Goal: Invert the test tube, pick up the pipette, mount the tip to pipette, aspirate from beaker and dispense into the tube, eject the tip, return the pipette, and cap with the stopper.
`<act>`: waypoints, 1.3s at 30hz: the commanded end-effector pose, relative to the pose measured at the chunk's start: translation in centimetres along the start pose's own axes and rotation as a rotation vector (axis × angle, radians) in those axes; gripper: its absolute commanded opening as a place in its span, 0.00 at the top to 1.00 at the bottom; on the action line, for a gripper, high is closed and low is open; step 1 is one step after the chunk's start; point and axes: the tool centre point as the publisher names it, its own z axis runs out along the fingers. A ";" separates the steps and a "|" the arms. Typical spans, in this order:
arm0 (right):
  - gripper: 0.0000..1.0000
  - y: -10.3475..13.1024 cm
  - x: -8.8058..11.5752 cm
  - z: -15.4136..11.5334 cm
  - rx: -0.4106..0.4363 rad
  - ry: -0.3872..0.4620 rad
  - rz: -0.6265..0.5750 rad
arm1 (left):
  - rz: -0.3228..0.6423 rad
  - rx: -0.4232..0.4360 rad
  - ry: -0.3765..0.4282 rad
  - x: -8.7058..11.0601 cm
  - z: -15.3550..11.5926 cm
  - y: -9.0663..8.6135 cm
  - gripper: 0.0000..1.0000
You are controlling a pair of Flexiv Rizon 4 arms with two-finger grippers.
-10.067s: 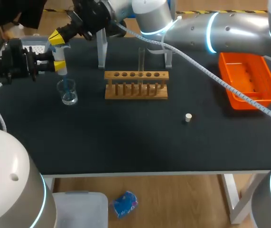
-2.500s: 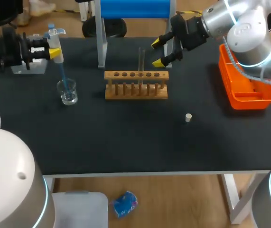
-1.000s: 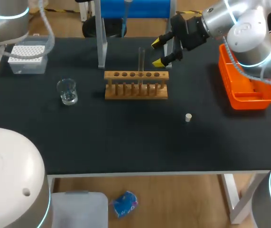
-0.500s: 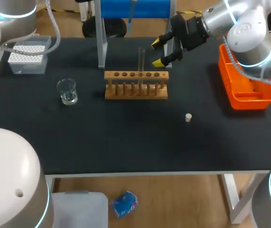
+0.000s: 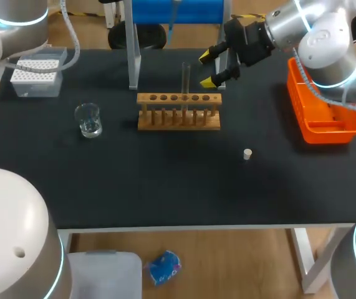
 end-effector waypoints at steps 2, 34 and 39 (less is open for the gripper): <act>0.00 0.0 -0.1 0.0 0.000 0.001 0.000 | -0.019 0.029 -0.002 -0.5 0.8 0.5 1.00; 0.00 0.0 -0.1 0.0 0.000 0.001 0.000 | -0.093 0.108 0.040 -2.1 3.4 4.0 1.00; 0.00 0.0 -0.1 0.0 0.000 0.001 0.000 | -0.101 0.111 0.040 -2.2 3.5 4.4 1.00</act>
